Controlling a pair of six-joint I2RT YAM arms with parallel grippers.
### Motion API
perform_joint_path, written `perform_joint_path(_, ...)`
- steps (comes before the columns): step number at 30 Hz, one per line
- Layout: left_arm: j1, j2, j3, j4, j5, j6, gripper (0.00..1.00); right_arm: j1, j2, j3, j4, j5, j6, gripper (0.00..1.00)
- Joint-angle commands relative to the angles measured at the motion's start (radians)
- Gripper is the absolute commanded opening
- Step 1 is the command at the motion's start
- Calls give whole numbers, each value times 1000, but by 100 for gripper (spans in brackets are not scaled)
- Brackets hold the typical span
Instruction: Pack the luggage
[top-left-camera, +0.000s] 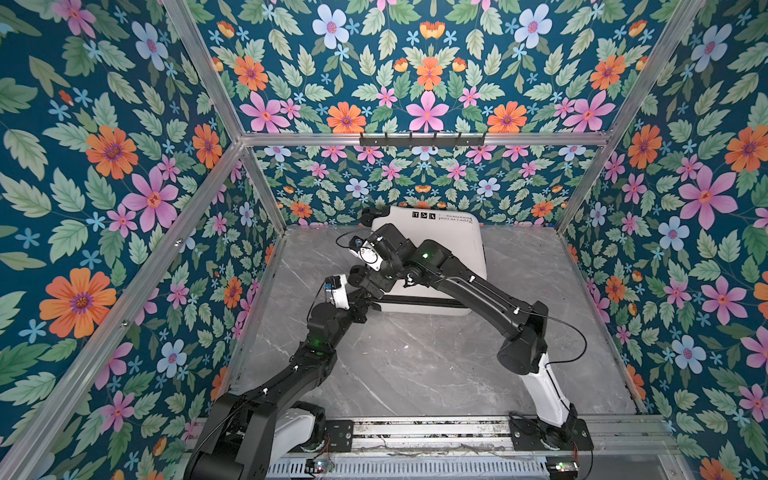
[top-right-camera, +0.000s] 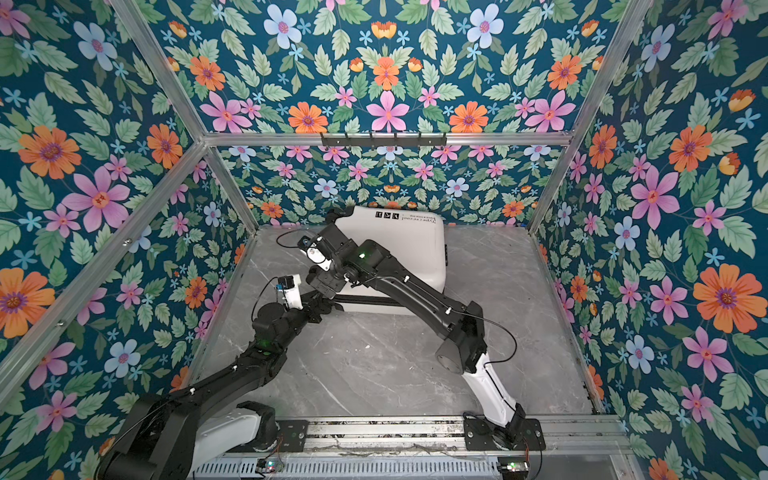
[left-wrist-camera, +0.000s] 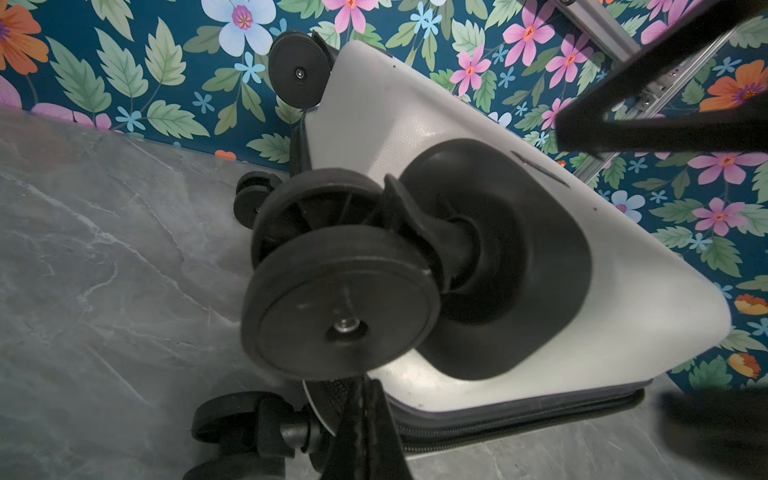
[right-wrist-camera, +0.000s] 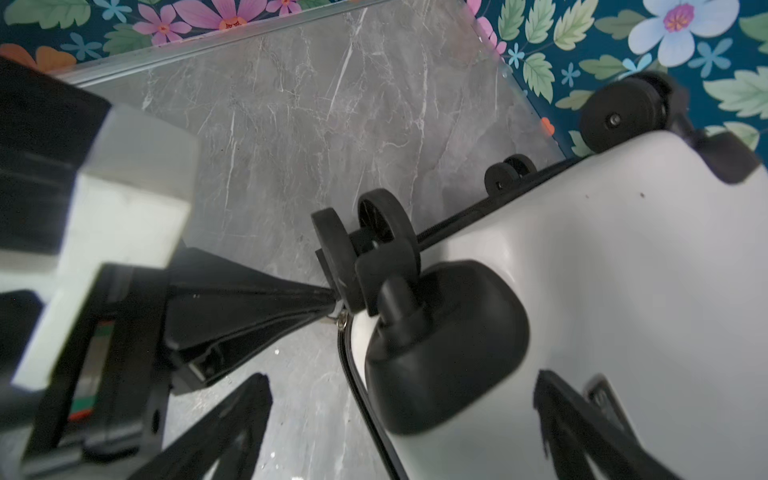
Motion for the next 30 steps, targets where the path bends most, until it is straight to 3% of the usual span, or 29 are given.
perform_joint_path(1, 13, 8, 11, 52, -7, 1, 0, 6, 29, 28, -12, 82, -27, 99)
perform_joint_path(4, 15, 14, 14, 60, -5, -5, 0, 16, 64, 44, 6, 171, -58, 99)
perform_joint_path(11, 15, -2, -1, 81, -3, -19, 0, 17, 110, 49, 46, 258, -91, 99)
perform_joint_path(19, 5, -10, 6, 57, 89, -15, 0, 18, 172, 61, 58, 341, -78, 99)
perform_joint_path(30, -206, 91, -51, 267, -41, -74, 0, 14, 224, 160, -6, 316, 16, 95)
